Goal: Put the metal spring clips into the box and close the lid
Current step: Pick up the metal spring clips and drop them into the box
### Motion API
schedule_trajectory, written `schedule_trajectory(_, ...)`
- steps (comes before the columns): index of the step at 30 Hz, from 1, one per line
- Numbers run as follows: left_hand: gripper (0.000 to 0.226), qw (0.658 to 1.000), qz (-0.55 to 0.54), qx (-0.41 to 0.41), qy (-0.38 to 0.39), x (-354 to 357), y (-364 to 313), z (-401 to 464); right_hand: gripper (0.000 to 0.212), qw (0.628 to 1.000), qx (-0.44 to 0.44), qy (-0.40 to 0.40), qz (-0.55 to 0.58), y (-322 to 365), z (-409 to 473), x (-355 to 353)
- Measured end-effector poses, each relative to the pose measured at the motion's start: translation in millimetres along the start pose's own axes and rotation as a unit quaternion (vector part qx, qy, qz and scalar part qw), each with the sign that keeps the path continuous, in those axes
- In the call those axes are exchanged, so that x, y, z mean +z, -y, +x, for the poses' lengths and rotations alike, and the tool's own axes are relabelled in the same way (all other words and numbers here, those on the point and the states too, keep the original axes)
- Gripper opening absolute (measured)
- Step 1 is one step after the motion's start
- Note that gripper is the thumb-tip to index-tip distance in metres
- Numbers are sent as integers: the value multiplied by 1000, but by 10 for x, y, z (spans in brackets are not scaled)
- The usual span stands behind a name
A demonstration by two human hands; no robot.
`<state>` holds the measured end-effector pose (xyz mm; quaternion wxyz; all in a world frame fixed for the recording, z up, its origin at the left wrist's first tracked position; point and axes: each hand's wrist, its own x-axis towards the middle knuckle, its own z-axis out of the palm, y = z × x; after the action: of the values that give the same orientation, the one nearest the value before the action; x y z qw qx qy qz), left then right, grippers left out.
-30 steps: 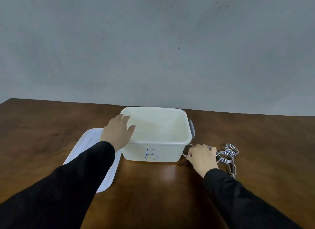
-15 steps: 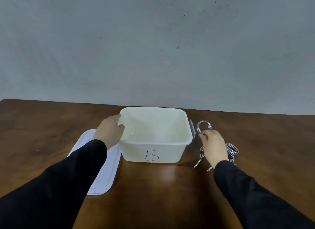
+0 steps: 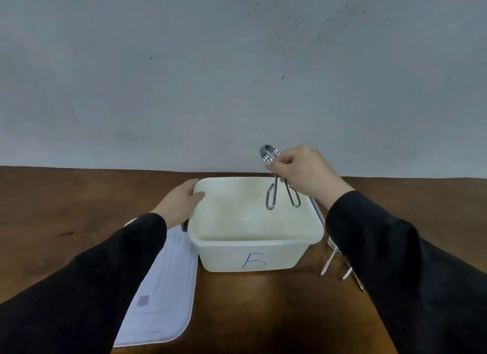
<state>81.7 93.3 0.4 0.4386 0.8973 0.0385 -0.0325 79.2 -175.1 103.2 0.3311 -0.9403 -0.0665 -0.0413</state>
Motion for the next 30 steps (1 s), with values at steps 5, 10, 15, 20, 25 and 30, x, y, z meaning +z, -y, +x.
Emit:
schedule_trajectory(5,37,992,-125,-14,-3,47,79,16,35,988,72,125,-52,127,92,765)
schedule_trajectory(10,31,992,-124,-10,0,24,87,111,34,961,81,213,-158,124,189,1381)
schedule_trajectory(15,33,992,-124,-9,22,17,45,262,18,934,81,283,-201,172,303,1693)
schedule_trajectory(20,36,988,-156,-16,0,93,90,275,15,917,57,321,-227,242,353,1842)
schedule_trajectory(25,35,990,-143,-14,-7,99,69,292,36,924,80,308,-210,172,394,1882)
schedule_trajectory(30,36,992,-127,-15,-6,88,59,273,23,927,58,310,-203,192,377,1898)
